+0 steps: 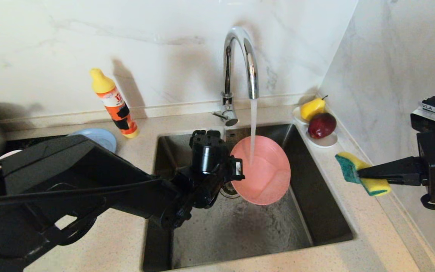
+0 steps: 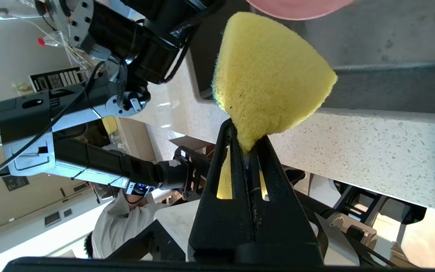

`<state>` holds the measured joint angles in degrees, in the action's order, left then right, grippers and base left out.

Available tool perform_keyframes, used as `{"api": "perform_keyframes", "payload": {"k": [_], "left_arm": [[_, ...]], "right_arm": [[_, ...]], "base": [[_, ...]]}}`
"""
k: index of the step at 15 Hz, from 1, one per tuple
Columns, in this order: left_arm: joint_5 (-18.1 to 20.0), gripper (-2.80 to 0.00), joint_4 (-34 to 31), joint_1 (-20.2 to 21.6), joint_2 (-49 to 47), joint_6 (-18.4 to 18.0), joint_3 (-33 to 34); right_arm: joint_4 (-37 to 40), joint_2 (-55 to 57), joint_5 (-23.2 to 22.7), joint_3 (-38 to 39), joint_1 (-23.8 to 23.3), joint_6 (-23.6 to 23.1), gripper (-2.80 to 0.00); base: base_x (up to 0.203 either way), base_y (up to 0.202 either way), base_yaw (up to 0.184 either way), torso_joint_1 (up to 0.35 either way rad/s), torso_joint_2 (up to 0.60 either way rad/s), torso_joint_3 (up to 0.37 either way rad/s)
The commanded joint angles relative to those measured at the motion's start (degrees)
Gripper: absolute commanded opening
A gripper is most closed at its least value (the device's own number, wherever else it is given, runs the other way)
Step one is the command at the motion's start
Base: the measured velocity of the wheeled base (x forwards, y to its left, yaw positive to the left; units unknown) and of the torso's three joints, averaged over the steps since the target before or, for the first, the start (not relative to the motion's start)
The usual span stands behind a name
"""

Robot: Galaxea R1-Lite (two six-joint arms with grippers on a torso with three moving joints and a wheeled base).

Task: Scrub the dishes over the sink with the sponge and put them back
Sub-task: Rinse the plate

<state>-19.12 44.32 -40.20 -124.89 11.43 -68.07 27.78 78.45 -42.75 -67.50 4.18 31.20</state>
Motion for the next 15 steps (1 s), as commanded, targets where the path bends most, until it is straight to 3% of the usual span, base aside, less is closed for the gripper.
{"api": "perform_keyframes", "payload": {"k": [1, 4, 6, 15], "left_arm": [[-0.9, -2.8, 0.3, -0.3, -0.9, 0.1, 0.0], [-4.3, -2.8, 0.3, 0.8, 1.8, -0.4, 1.2], [-4.8, -2.8, 0.1, 3.8, 5.7, -1.5, 4.2], [-13.3, -2.8, 1.1, 14.3, 23.5, -20.4, 16.5]], "right_arm": [[0.2, 0.3, -0.2, 0.6, -0.1, 0.1, -2.8], [-1.3, 0.5, -0.4, 3.7, -0.1, 0.2, -2.8], [-4.5, 0.5, -1.3, 6.9, -0.1, 0.2, -2.8], [-5.5, -0.6, -1.7, 11.2, 0.6, 0.3, -2.8]], "base": [[0.0, 0.0, 0.0, 0.0, 0.0, 0.0], [0.0, 0.0, 0.0, 0.0, 0.0, 0.0], [0.0, 0.0, 0.0, 0.0, 0.0, 0.0], [0.0, 0.0, 0.0, 0.0, 0.0, 0.0]]}}
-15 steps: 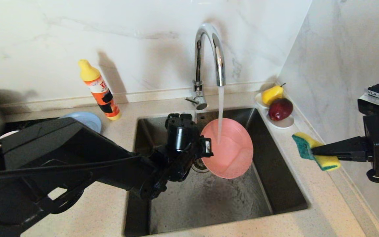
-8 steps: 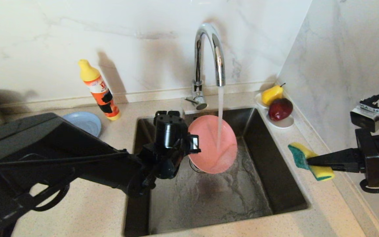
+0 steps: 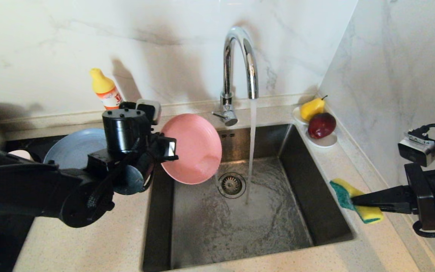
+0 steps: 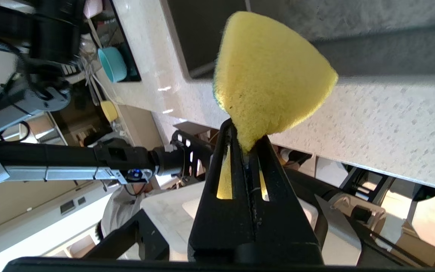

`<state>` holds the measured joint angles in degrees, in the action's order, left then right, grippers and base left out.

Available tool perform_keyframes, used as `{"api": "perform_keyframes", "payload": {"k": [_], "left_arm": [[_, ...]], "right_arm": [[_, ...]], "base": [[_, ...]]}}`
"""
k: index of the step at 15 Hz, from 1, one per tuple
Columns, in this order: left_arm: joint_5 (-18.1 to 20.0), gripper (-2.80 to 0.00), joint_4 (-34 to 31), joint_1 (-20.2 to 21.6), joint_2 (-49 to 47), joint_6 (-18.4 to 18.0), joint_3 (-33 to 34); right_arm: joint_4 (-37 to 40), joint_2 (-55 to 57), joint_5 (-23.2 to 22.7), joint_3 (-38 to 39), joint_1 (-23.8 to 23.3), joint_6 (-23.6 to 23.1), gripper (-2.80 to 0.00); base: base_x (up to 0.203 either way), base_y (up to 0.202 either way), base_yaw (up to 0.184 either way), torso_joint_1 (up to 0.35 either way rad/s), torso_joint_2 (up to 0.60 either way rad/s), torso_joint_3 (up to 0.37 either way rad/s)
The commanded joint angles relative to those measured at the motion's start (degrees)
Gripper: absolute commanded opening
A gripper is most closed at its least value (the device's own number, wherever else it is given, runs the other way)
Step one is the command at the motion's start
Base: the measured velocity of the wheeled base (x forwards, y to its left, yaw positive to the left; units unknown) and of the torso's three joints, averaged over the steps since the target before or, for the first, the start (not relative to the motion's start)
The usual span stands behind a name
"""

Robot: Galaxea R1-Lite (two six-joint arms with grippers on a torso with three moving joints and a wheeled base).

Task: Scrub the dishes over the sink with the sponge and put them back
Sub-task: Rinse the plate

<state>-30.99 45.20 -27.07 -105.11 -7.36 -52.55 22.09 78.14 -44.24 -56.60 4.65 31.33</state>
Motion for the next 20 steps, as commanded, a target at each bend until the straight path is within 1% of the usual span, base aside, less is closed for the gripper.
{"api": "perform_keyframes", "payload": {"k": [1, 6, 8, 9, 10, 12, 13, 15, 17, 18, 19, 20], "left_arm": [[-1.9, -2.8, 0.2, 1.5, 4.1, -2.3, 1.2], [-2.4, -2.8, 0.3, 2.0, 7.7, -6.1, 3.5], [-2.3, -2.8, 1.5, 2.0, 8.8, -9.3, 4.1], [-2.3, -2.8, 2.4, 2.0, 9.0, -10.1, 4.3], [-2.3, -2.8, 5.4, 2.0, 9.1, -12.0, 4.7], [-2.2, -2.8, 9.6, 2.0, 9.1, -14.6, 6.8], [-2.2, -2.8, 11.3, 2.0, 9.0, -14.8, 7.7], [-1.8, -2.8, 11.9, 2.0, 9.2, -14.2, 8.1], [-1.6, -2.8, 10.1, 3.0, 10.5, -13.3, 8.5], [-1.5, -2.8, 6.7, 3.3, 11.3, -11.7, 8.3], [-1.3, -2.8, 1.7, 4.0, 12.2, -9.1, 7.7], [-0.4, -2.8, -4.1, 4.8, 13.4, -5.7, 6.6]], "right_arm": [[0.1, -0.3, -0.2, 0.5, 0.1, 0.2, -2.8], [0.1, -0.5, -0.2, 1.0, 0.1, 0.1, -2.8], [0.1, -0.5, -0.2, 0.9, 0.4, 0.1, -2.8], [0.1, -0.5, -0.2, 1.0, 0.7, 0.2, -2.8], [0.1, -0.4, -0.2, 1.0, 0.8, 0.2, -2.8], [0.1, -0.3, -0.2, 1.1, 1.1, 0.2, -2.8], [0.1, -0.2, -0.2, 1.1, 1.2, 0.2, -2.8], [0.1, 0.1, -0.2, 0.9, 1.2, 0.2, -2.8], [0.1, 0.2, -0.2, 0.9, 1.2, 0.2, -2.8], [0.1, 0.6, -0.3, 0.8, 1.2, 0.2, -2.8], [0.1, 0.8, -0.6, 0.9, 1.2, 0.2, -2.8], [0.1, 1.0, -1.0, 1.0, 1.2, 0.2, -2.8]], "base": [[0.0, 0.0, 0.0, 0.0, 0.0, 0.0], [0.0, 0.0, 0.0, 0.0, 0.0, 0.0], [0.0, 0.0, 0.0, 0.0, 0.0, 0.0], [0.0, 0.0, 0.0, 0.0, 0.0, 0.0], [0.0, 0.0, 0.0, 0.0, 0.0, 0.0], [0.0, 0.0, 0.0, 0.0, 0.0, 0.0], [0.0, 0.0, 0.0, 0.0, 0.0, 0.0], [0.0, 0.0, 0.0, 0.0, 0.0, 0.0], [0.0, 0.0, 0.0, 0.0, 0.0, 0.0], [0.0, 0.0, 0.0, 0.0, 0.0, 0.0], [0.0, 0.0, 0.0, 0.0, 0.0, 0.0], [0.0, 0.0, 0.0, 0.0, 0.0, 0.0]]}}
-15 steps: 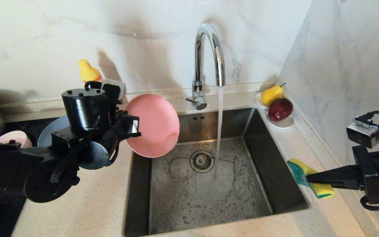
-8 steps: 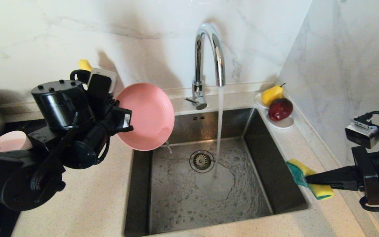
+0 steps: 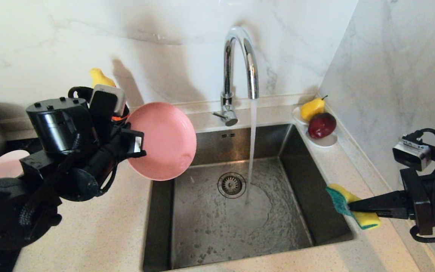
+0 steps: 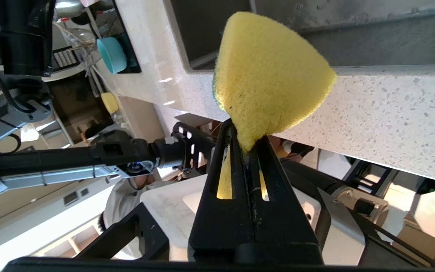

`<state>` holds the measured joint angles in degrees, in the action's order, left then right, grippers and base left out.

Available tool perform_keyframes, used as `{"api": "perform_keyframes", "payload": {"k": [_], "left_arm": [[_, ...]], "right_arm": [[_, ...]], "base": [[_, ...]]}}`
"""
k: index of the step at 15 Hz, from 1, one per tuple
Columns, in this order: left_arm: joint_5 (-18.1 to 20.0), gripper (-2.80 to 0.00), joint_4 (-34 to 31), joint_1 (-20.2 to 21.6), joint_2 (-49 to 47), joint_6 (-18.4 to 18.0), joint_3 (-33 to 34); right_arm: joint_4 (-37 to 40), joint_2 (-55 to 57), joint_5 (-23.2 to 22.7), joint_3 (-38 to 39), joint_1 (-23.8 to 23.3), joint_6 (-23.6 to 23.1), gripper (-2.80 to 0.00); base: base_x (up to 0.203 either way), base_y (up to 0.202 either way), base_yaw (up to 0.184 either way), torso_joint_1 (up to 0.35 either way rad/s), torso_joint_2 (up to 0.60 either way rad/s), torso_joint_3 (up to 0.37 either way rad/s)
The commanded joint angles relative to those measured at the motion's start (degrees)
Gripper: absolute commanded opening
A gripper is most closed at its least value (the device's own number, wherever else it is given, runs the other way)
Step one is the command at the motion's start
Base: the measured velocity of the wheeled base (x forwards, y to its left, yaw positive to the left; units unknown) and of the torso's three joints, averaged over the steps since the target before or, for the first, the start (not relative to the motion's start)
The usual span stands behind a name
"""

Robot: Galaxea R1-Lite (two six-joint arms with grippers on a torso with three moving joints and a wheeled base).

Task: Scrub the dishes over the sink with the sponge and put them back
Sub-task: Rinse the plate, then place the plate on the table

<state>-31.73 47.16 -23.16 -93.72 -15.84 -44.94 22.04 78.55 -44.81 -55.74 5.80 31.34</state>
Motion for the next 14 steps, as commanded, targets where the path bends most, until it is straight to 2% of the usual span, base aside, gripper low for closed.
{"api": "perform_keyframes", "payload": {"k": [1, 3, 4, 5, 6, 9, 12, 14], "left_arm": [[2.4, -2.8, -15.9, 2.2, 3.6, 7.5, -3.0], [8.8, -2.8, -38.7, 5.5, 8.1, 17.0, -8.3], [13.8, -2.8, -49.3, 8.0, 10.5, 21.5, -11.1], [19.3, -2.8, -58.0, 12.1, 12.8, 25.0, -13.2], [22.7, -2.8, -63.1, 16.0, 14.6, 27.3, -14.3], [26.0, -2.8, -69.1, 26.2, 18.5, 30.3, -11.9], [28.1, -2.8, -69.4, 30.6, 21.2, 30.6, -4.4], [29.5, -2.8, -69.3, 33.1, 21.3, 30.5, -2.3]], "right_arm": [[0.1, 1.1, -0.7, 0.4, 0.0, 0.0, -2.8], [0.0, 1.8, -1.0, 0.4, 0.0, -0.1, -2.8], [-0.4, 2.1, -1.0, 0.4, 0.0, 0.0, -2.8], [-1.9, 2.7, -1.0, 0.8, 0.0, 0.1, -2.8], [-3.1, 3.0, -1.2, 1.6, -0.1, 0.1, -2.8], [-7.2, 4.6, -2.4, 3.6, -0.1, 0.2, -2.8], [-7.9, 6.5, -3.0, 2.7, -0.1, 0.1, -2.8], [-7.9, 7.4, -3.3, 2.4, -0.1, 0.1, -2.8]], "base": [[0.0, 0.0, 0.0, 0.0, 0.0, 0.0], [0.0, 0.0, 0.0, 0.0, 0.0, 0.0], [0.0, 0.0, 0.0, 0.0, 0.0, 0.0], [0.0, 0.0, 0.0, 0.0, 0.0, 0.0], [0.0, 0.0, 0.0, 0.0, 0.0, 0.0], [0.0, 0.0, 0.0, 0.0, 0.0, 0.0], [0.0, 0.0, 0.0, 0.0, 0.0, 0.0], [0.0, 0.0, 0.0, 0.0, 0.0, 0.0]]}}
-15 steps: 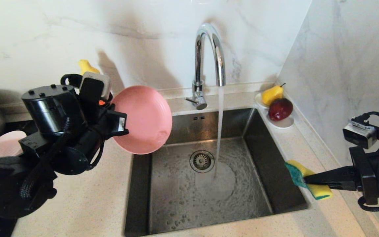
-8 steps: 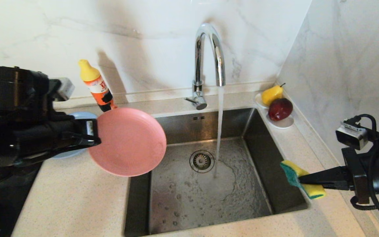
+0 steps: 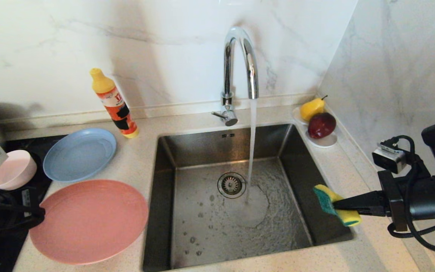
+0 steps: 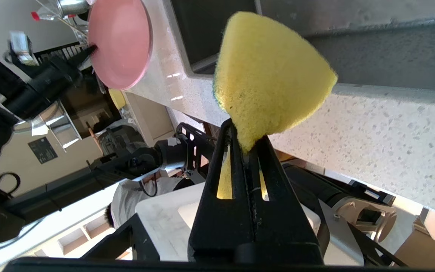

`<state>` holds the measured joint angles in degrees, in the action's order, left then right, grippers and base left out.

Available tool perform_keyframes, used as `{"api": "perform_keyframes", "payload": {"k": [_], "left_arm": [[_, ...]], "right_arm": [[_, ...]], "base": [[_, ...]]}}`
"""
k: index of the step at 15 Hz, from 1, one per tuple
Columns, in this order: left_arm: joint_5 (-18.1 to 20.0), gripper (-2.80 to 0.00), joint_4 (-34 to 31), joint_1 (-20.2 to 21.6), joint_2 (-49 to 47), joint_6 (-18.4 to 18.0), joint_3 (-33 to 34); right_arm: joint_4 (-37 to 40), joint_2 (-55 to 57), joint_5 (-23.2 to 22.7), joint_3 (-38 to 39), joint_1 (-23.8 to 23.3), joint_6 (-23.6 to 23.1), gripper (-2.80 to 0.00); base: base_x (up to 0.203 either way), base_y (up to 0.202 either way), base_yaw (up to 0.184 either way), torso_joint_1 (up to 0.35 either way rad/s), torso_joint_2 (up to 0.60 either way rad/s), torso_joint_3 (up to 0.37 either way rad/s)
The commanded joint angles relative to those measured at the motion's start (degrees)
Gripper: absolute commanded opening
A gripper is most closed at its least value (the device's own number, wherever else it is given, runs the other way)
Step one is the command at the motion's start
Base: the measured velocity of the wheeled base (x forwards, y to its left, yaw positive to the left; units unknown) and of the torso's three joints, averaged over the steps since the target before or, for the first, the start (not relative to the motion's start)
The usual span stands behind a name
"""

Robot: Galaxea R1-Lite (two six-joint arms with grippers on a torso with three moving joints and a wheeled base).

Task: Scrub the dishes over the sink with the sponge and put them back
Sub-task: Place the plate on the table

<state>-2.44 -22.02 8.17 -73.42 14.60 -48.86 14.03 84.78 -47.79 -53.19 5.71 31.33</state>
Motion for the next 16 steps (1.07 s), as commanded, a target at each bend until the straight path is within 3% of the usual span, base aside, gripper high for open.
{"api": "perform_keyframes", "payload": {"k": [1, 4, 6, 8, 12, 16], "left_arm": [[0.5, -2.8, 0.4, 3.6, 0.9, 0.0, 2.1], [2.5, -2.8, 6.2, 8.9, 0.7, -0.6, 5.3], [3.5, -2.8, 8.6, 12.0, 0.2, -3.6, 8.7], [4.7, -2.8, 15.0, 14.1, -2.2, -4.1, 11.2], [7.7, -2.8, 22.1, 19.9, -9.1, -4.3, 12.1], [9.3, -2.8, 25.5, 22.3, -13.2, -4.4, 12.3]], "right_arm": [[-0.2, 2.0, -0.3, -0.2, 0.0, 0.1, -2.8], [-0.8, 2.9, -0.4, -0.2, 0.0, 0.1, -2.8], [-1.4, 3.4, -0.4, -0.1, 0.0, 0.1, -2.8], [-1.5, 3.8, -1.4, -0.2, 0.0, 0.1, -2.8], [-1.5, 4.9, -1.6, -0.7, 0.0, 0.1, -2.8], [-1.5, 5.8, -1.6, -1.5, 0.0, 0.1, -2.8]], "base": [[0.0, 0.0, 0.0, 0.0, 0.0, 0.0], [0.0, 0.0, 0.0, 0.0, 0.0, 0.0], [0.0, 0.0, 0.0, 0.0, 0.0, 0.0], [0.0, 0.0, 0.0, 0.0, 0.0, 0.0], [0.0, 0.0, 0.0, 0.0, 0.0, 0.0], [0.0, 0.0, 0.0, 0.0, 0.0, 0.0]]}}
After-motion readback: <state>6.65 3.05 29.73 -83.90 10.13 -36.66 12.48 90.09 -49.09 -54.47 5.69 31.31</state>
